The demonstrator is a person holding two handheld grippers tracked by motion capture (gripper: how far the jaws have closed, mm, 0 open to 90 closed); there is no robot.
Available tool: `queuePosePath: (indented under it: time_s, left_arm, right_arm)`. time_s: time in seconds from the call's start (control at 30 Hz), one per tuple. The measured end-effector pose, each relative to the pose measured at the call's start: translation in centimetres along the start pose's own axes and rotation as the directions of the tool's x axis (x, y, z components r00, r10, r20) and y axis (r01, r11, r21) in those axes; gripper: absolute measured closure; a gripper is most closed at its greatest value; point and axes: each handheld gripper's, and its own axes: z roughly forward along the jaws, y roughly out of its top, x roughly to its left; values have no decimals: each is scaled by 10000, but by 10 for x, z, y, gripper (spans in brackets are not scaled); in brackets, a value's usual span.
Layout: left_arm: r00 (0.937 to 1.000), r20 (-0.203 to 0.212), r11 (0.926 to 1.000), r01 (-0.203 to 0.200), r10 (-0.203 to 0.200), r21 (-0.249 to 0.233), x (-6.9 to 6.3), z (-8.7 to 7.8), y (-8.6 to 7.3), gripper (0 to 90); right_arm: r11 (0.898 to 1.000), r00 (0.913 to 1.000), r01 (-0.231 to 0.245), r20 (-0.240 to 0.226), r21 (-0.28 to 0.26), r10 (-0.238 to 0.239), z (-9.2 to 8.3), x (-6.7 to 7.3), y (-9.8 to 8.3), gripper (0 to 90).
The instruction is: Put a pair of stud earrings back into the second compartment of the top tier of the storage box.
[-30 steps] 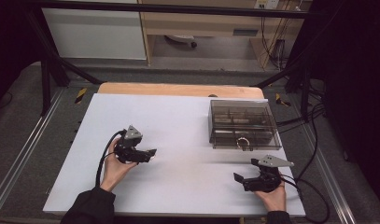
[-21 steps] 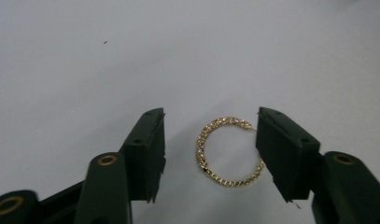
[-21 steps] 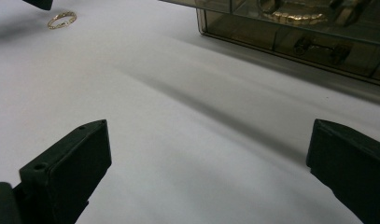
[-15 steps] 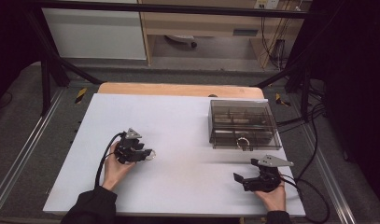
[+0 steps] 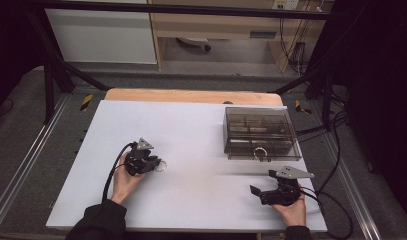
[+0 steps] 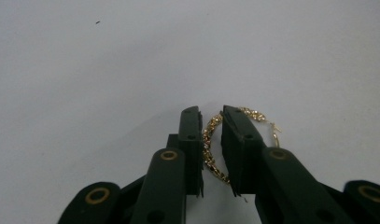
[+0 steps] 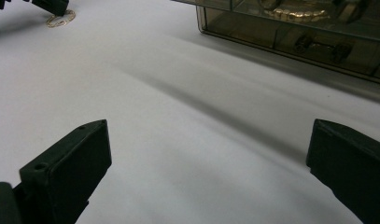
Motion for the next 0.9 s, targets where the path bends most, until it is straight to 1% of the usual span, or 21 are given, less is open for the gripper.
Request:
queuePosePath:
  time_s: [0.17, 0.5, 0.7, 0.9]
  left_arm:
    - [9999, -162, 10000, -1, 2, 17, 0, 0, 0, 846]
    - [9997, -198, 9999, 122, -121, 30, 0, 0, 0, 860]
    - [9996, -58, 9991, 292, -294, -303, 0, -10, 2, 862]
    - [9995, 83, 9979, 314, -310, -568, -4, -18, 7, 862]
  right_arm:
    - [10000, 10000, -7, -5, -7, 7, 0, 0, 0, 5]
    - [10000, 10000, -21, -18, -14, 21, 0, 0, 0, 5]
    - [10000, 10000, -52, -25, -42, 52, -1, 0, 0, 5]
    - [10000, 10000, -58, -21, -34, 58, 0, 0, 0, 5]
